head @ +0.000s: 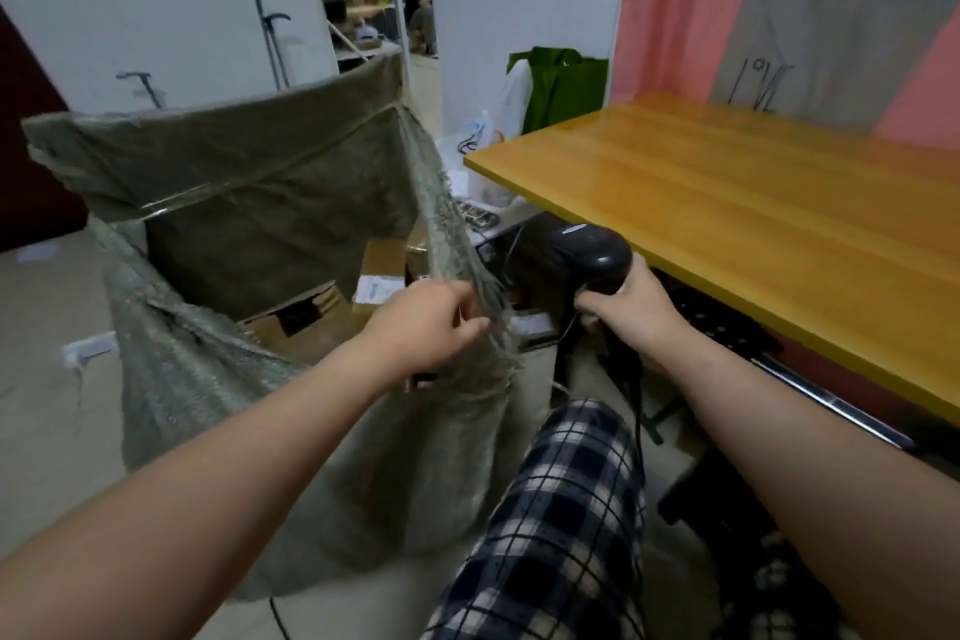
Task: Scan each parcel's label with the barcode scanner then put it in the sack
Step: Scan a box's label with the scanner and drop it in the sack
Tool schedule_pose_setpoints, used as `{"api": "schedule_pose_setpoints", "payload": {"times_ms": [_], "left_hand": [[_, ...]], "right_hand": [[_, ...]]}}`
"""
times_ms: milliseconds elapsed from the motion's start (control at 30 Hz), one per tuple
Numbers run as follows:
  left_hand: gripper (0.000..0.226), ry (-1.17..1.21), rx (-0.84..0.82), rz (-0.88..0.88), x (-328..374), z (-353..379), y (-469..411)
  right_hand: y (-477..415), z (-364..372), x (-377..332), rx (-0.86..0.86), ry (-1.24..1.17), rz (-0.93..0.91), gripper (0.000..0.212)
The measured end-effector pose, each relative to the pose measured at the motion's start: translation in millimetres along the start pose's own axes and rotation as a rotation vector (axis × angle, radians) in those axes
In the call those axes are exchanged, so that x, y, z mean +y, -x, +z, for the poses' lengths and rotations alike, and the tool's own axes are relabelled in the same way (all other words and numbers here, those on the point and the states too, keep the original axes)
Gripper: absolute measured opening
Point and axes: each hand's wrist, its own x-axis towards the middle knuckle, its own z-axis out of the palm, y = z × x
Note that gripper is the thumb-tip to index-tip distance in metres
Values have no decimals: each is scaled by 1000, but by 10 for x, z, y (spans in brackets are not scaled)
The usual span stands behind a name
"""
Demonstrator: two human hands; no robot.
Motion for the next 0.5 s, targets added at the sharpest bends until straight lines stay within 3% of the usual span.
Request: {"api": "schedule_pose_setpoints", "payload": {"times_ms": [100,233,367,500], "left_hand": [[22,4,58,125,348,-34,-406],[20,63,88,324,1045,-63,-1035],[20,107,52,492,1886,50,-1522],[20,136,29,636,2551,267,-1876]], "right_hand": [[25,-472,-29,141,-210,56,48],[176,-1348,-148,395,-376,141,16],[331,-2247,17,671,-300,244,35],[473,-2939,293,759,-67,406,44]]}}
